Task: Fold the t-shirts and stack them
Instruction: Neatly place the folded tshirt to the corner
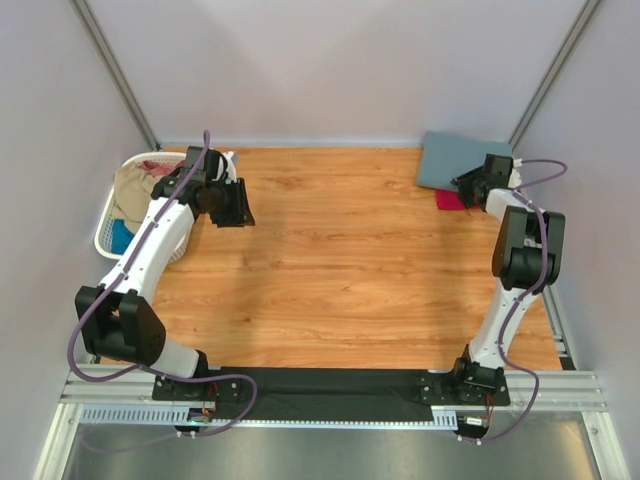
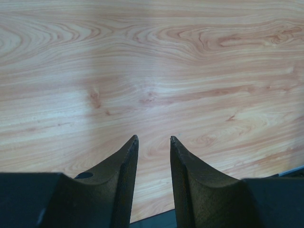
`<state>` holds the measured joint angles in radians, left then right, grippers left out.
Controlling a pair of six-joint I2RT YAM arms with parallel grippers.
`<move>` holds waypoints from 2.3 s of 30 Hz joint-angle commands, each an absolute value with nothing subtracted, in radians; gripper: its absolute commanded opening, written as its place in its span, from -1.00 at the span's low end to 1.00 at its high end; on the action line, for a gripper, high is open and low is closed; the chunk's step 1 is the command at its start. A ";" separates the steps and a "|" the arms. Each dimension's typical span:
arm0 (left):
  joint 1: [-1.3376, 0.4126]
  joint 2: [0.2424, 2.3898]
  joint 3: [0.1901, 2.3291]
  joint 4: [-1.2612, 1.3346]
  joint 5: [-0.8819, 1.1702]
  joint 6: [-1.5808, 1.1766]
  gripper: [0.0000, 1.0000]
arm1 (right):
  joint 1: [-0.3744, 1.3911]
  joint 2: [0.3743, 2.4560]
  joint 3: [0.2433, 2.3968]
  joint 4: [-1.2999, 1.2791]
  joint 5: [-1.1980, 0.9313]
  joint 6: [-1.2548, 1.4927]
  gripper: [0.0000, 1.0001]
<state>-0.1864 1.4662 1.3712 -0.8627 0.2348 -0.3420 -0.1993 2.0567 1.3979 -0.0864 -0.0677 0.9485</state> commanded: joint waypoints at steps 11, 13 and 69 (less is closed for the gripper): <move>-0.183 1.457 1.378 -0.844 0.247 -0.336 -0.18 | -0.170 2.137 1.511 -0.041 0.063 1.046 -0.24; -0.183 1.457 1.376 -0.842 0.245 -0.334 -0.18 | -0.169 2.137 1.512 -0.040 0.067 1.051 -0.55; -0.183 1.471 1.367 -0.841 0.256 -0.341 -0.14 | -0.261 1.927 1.057 0.190 -0.256 0.776 -0.94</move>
